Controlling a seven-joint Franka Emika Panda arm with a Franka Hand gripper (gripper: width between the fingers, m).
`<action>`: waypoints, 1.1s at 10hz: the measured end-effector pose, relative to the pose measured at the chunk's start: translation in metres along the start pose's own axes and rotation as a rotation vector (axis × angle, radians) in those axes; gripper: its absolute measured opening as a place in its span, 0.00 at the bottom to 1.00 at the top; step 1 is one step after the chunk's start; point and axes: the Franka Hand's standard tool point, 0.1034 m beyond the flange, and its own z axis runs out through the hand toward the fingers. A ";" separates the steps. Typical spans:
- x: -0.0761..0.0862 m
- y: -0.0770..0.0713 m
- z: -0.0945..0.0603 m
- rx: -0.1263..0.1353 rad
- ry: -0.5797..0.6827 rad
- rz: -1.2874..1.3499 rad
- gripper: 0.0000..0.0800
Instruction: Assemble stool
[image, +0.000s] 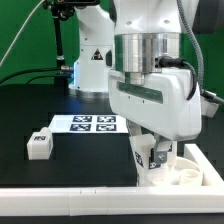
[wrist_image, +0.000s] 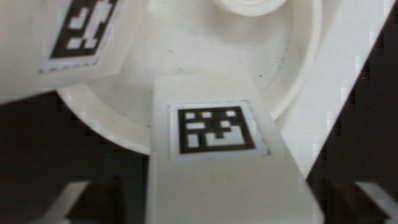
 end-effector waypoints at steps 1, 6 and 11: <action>0.009 0.003 -0.016 0.019 -0.005 -0.035 0.79; 0.023 0.011 -0.023 0.032 -0.003 -0.067 0.81; 0.049 0.032 -0.021 0.042 0.009 -0.269 0.81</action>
Offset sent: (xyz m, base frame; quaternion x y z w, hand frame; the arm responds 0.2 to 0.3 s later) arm 0.0000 0.0000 0.0000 0.0000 0.0000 0.0000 1.0000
